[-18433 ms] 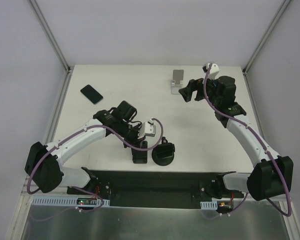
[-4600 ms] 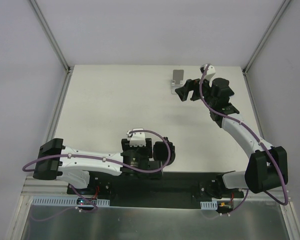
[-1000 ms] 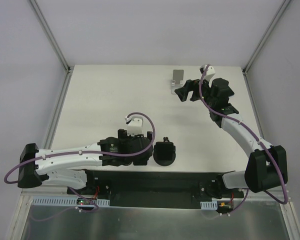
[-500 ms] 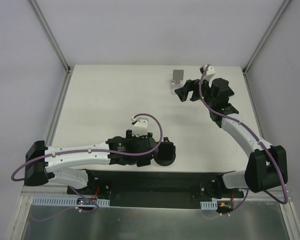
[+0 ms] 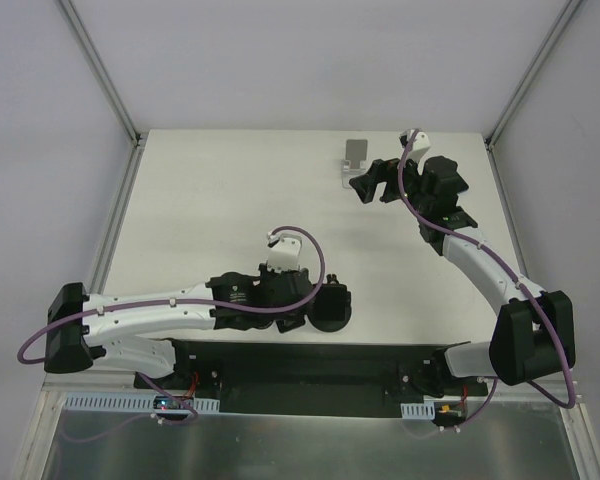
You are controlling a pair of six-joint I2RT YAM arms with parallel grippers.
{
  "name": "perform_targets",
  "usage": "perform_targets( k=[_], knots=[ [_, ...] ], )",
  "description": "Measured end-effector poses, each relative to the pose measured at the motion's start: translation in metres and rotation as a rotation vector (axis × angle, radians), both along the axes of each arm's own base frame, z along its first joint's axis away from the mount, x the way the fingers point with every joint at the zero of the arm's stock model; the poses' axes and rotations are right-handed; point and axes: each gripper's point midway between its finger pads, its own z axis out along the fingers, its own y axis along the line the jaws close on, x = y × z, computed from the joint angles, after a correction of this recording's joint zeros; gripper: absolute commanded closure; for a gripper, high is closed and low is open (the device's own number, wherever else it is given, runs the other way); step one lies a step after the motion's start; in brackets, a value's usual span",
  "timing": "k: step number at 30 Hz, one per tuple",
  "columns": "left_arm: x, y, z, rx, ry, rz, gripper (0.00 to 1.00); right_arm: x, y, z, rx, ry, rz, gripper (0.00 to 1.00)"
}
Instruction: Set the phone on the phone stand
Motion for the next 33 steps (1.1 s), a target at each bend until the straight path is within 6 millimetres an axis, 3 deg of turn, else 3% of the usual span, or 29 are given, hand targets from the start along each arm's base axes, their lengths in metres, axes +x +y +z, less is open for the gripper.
perform_targets(
  k=[1, 2, 4, 8, 17, 33],
  knots=[
    [0.0, -0.002, 0.002, -0.008, -0.001, -0.01, 0.99, 0.0, 0.0, 0.0, 0.0, 0.0, 0.0, 0.02],
    [0.0, -0.004, 0.004, -0.019, -0.005, -0.017, 1.0, 0.0, 0.0, 0.0, 0.0, 0.0, 0.0, 0.01],
    [0.001, -0.007, 0.009, -0.041, -0.017, -0.025, 1.0, 0.0, 0.0, 0.0, 0.0, 0.0, 0.0, 0.02],
    [0.0, 0.004, 0.004, -0.037, -0.039, -0.052, 1.0, 0.0, 0.0, 0.0, 0.0, 0.0, 0.0, 0.01],
    [-0.011, 0.023, 0.004, -0.273, -0.196, -0.238, 1.0, 0.0, 0.001, 0.0, 0.001, 0.0, 0.004, 0.02],
    [-0.024, 0.019, 0.012, -0.275, -0.288, -0.506, 1.0, -0.002, 0.007, -0.005, 0.004, 0.018, 0.023, 0.02]
  ],
)
